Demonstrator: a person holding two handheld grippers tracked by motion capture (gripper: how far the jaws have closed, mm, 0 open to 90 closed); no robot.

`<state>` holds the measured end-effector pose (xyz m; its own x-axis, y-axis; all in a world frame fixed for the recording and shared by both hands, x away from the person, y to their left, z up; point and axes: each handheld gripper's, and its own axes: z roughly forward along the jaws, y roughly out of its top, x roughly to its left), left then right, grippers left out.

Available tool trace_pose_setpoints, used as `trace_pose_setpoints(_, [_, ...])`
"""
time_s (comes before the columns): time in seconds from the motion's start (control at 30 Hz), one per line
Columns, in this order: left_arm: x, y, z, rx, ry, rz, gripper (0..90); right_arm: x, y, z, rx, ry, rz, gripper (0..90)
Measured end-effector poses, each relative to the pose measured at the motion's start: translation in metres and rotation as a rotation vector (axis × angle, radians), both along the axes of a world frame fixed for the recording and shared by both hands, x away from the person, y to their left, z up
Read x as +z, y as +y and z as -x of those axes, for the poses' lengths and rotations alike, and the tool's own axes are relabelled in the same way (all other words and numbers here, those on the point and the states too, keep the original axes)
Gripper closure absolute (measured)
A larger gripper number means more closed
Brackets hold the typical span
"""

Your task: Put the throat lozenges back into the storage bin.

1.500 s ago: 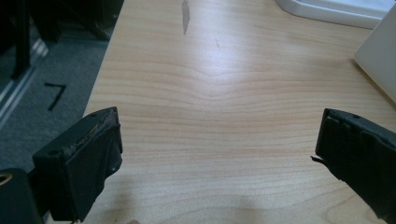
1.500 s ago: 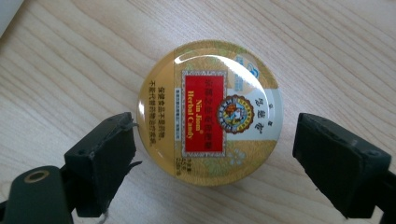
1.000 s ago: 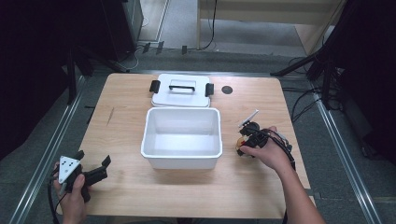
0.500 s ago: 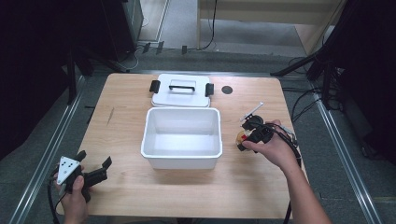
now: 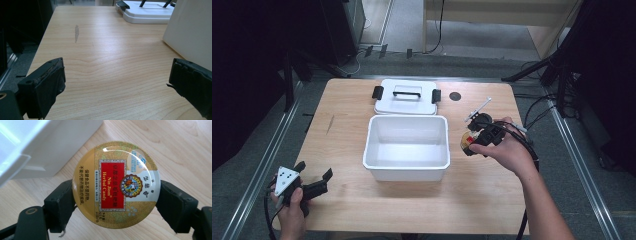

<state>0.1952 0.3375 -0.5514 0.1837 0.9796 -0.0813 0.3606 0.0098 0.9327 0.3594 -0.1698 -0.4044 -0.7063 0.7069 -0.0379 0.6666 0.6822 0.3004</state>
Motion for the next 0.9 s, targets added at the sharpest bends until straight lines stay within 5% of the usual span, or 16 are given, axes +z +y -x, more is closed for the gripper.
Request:
trace_pose_setpoints(0.37, [0.0,-0.001,-0.001,-0.005,0.01,-0.008,1.1,0.033,0.017,0.002,0.053,-0.034,-0.006,20.9])
trace_pose_setpoints(0.9, [0.0,0.0,-0.002,-0.009,0.016,0.004,1.1,0.051,0.065,0.012,0.178,-0.076,-0.002,20.8])
